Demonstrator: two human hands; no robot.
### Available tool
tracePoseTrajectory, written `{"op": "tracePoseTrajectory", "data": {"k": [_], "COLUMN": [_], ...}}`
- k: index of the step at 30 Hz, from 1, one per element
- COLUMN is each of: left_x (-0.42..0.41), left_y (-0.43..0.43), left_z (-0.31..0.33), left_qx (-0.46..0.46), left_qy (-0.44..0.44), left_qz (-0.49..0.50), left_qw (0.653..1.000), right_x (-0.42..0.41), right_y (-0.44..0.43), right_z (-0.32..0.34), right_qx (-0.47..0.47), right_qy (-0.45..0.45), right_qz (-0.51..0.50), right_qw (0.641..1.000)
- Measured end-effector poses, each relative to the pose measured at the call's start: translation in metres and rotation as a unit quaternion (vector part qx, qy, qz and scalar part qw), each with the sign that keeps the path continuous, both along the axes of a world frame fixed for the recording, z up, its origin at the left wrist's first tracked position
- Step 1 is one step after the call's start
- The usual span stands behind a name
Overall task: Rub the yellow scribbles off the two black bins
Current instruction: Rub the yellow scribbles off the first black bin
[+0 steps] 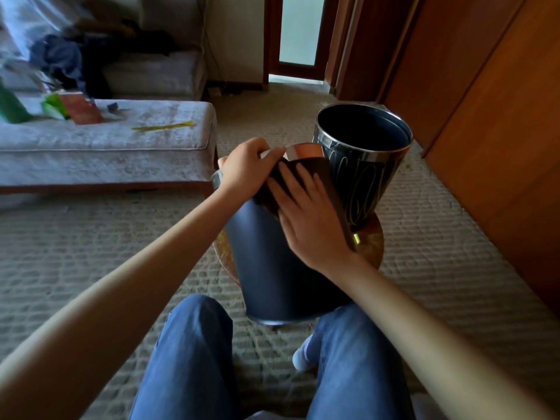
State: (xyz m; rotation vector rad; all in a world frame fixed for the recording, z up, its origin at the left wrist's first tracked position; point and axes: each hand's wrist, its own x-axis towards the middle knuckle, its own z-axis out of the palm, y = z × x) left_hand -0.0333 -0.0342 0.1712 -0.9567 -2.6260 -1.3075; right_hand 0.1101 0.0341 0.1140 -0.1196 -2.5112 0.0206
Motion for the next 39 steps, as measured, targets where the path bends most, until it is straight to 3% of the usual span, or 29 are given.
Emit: {"op": "tracePoseTrajectory", "data": {"k": [7, 11, 16, 19, 22, 26, 28, 31, 35, 39], "left_x": [-0.006, -0.015, -0.01, -0.013, -0.011, -0.008, -0.008, 0.008, 0.021, 0.018], "left_y": [-0.011, -0.023, -0.036, -0.041, -0.038, -0.027, -0.017, 0.009, 0.023, 0.013], "left_z": [-0.004, -0.009, -0.008, -0.007, -0.009, -0.008, -0.001, 0.02, 0.027, 0.018], "left_qx": [0.061, 0.079, 0.13, 0.155, 0.173, 0.178, 0.131, -0.022, -0.056, -0.019], "left_qy": [-0.036, -0.045, -0.094, -0.133, -0.158, -0.155, -0.118, -0.031, -0.009, -0.003], "left_qz": [-0.044, -0.078, -0.12, -0.132, -0.135, -0.124, -0.135, -0.13, -0.105, -0.094], "left_qw": [0.997, 0.993, 0.98, 0.97, 0.963, 0.964, 0.975, 0.991, 0.993, 0.995], "right_x": [-0.019, -0.024, -0.019, -0.02, -0.022, -0.024, -0.023, -0.022, -0.01, 0.008], "right_y": [0.025, 0.035, 0.055, 0.05, 0.041, 0.04, 0.037, 0.029, 0.046, 0.067], "right_z": [0.007, 0.011, 0.02, 0.021, 0.02, 0.027, 0.026, 0.021, 0.016, 0.004], "right_qx": [-0.239, -0.384, -0.496, -0.476, -0.376, -0.2, -0.123, -0.064, -0.116, -0.317], "right_qy": [0.085, 0.119, 0.112, 0.141, 0.182, 0.153, 0.121, 0.077, 0.058, 0.079], "right_qz": [-0.021, -0.052, -0.116, -0.125, -0.12, -0.083, -0.072, -0.064, -0.033, -0.012], "right_qw": [0.967, 0.914, 0.853, 0.859, 0.901, 0.964, 0.982, 0.993, 0.991, 0.945]}}
